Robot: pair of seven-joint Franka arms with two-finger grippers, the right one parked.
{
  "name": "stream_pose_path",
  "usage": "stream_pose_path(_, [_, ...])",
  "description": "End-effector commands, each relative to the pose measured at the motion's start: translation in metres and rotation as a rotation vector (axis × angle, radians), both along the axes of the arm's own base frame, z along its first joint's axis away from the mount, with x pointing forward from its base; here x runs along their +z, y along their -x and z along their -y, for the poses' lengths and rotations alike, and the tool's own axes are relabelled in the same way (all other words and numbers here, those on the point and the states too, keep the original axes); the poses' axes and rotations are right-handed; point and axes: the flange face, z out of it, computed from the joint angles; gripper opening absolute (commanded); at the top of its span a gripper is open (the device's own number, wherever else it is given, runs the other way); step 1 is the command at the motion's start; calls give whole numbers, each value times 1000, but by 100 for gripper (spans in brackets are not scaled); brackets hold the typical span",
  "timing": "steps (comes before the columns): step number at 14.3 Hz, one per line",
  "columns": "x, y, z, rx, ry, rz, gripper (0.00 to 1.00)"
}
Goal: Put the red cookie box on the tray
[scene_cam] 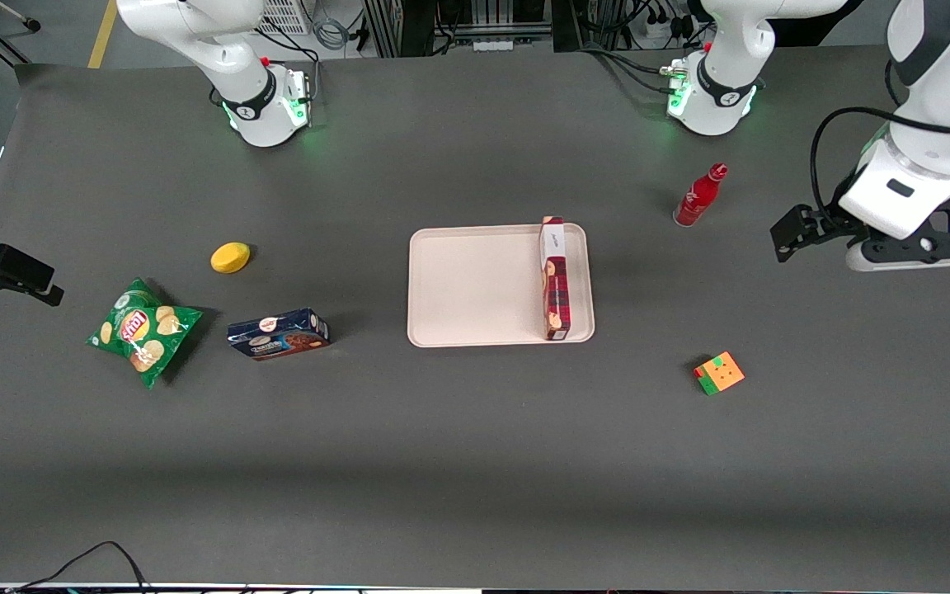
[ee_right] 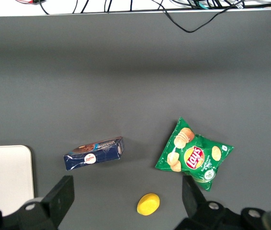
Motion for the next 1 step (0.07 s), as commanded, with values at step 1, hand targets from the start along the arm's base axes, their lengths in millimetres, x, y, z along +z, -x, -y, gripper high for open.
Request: stream_pose_path(1, [8, -6, 1, -19, 14, 9, 100])
